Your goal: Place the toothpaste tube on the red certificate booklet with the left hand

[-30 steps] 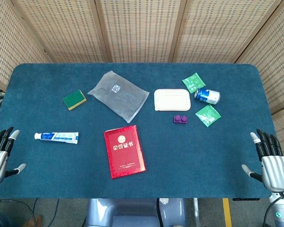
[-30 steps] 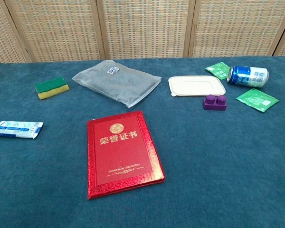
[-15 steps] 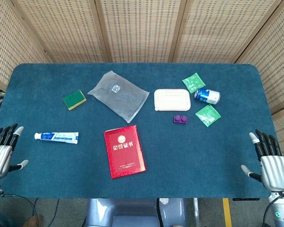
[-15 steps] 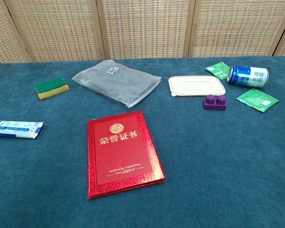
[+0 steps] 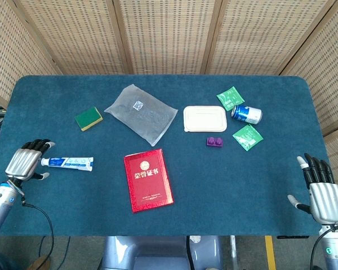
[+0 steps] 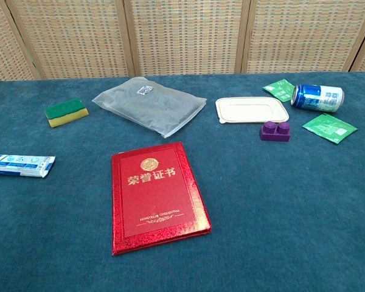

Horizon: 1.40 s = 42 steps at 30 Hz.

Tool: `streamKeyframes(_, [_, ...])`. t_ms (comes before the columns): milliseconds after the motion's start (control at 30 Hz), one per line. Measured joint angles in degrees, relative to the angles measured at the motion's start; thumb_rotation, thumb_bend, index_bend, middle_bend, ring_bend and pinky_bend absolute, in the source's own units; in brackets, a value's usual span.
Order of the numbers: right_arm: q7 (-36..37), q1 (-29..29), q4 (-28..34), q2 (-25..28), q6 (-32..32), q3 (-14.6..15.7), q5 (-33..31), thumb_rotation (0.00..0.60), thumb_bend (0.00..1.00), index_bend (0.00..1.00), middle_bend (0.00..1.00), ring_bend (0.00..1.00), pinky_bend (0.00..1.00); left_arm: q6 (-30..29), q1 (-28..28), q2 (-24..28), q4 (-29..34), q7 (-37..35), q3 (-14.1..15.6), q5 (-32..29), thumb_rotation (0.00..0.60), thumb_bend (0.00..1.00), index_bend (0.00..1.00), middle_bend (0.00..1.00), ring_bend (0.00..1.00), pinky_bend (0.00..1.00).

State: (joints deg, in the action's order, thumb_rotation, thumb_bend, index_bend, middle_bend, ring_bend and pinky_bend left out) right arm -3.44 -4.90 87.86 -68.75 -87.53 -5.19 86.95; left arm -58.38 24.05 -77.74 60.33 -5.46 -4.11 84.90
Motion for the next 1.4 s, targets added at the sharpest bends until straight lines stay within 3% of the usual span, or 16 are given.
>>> streamKeyframes(200, [-0.3, -0.3, -0.7, -0.4, 1.0, -0.3, -1.1, 0.6, 0.0, 0.0, 0.0, 0.0, 0.0, 5.0, 3.6, -5.7, -9.7, -4.7, 2.1, 1.7, 0.6, 0.15, 0.23, 0.21, 0.17, 0.24])
streamKeyframes(367, [-0.6, -0.4, -0.8, -0.5, 1.3, -0.3, -1.4, 0.6, 0.0, 0.0, 0.0, 0.0, 0.0, 6.5, 4.9, -8.0, -12.9, -5.8, 3.3, 2.2, 0.6, 0.16, 0.28, 0.24, 0.19, 0.26])
streamKeyframes(533, [-1.0, -0.5, -0.9, -0.7, 1.6, -0.2, -1.6, 0.6, 0.0, 0.0, 0.0, 0.0, 0.0, 7.3, 5.9, -9.9, -15.3, -7.3, 3.6, 2.0, 0.6, 0.21, 0.36, 0.33, 0.26, 0.3])
streamKeyframes(667, [-0.9, -0.5, -0.9, -0.8, 1.9, -0.1, -1.7, 0.6, 0.0, 0.0, 0.0, 0.0, 0.0, 7.0, 6.5, -10.4, -15.8, -7.2, 3.6, 2.0, 0.6, 0.29, 0.51, 0.49, 0.4, 0.39])
streamKeyframes(767, [-0.9, -0.5, -0.7, -0.7, 2.2, 0.0, -2.0, 0.6, 0.0, 0.0, 0.0, 0.0, 0.0, 6.6, 6.5, -10.4, -15.5, -5.9, 3.5, 1.7, 0.6, 0.33, 0.57, 0.55, 0.45, 0.43])
streamKeyframes(1067, [-0.7, -0.5, -0.3, -0.5, 2.4, 0.0, -2.1, 0.6, 0.0, 0.0, 0.0, 0.0, 0.0, 3.5, 6.1, -7.6, -9.8, -5.8, 3.4, 1.6, 0.6, 0.36, 0.57, 0.56, 0.45, 0.43])
streamKeyframes(1400, [-0.2, -0.5, 0.0, -0.1, 2.4, 0.0, -2.2, 0.6, 0.0, 0.0, 0.0, 0.0, 0.0, -4.9, 5.6, -1.5, 3.1, -5.2, 3.4, 5.3, 0.6, 0.38, 0.57, 0.56, 0.45, 0.43])
